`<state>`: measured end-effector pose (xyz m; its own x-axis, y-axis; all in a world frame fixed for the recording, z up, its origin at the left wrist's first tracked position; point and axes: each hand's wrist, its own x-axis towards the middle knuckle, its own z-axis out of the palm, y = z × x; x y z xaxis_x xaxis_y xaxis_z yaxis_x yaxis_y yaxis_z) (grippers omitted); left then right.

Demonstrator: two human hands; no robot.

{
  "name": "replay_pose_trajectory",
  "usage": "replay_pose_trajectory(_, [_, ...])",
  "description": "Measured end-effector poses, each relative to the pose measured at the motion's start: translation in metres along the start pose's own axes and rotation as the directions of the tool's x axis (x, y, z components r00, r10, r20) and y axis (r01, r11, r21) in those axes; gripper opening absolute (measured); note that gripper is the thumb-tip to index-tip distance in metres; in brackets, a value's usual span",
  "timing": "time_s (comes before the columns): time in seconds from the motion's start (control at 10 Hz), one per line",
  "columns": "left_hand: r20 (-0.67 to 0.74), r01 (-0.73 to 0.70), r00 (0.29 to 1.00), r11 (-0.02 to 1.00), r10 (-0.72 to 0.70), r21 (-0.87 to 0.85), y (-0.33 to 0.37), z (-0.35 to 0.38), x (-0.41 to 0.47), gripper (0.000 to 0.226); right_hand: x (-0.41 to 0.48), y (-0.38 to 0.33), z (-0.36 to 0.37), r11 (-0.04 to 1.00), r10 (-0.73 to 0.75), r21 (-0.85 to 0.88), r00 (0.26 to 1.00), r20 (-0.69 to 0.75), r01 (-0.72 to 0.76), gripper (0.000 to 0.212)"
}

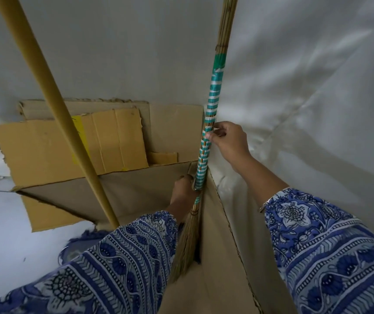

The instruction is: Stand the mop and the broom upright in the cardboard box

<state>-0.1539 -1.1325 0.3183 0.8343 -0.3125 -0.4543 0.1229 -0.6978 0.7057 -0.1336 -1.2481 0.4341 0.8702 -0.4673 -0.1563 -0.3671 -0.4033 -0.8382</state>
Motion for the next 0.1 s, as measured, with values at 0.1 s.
replay_pose_trajectory(0.1, [-0.056, -0.054, 0.997, 0.998, 0.056, 0.044, 0.0051, -0.0176, -0.0150, 0.046, -0.0085, -0.0100, -0.0072, 1.000, 0.008, -0.012, 0.992, -0.128, -0.010, 0.037])
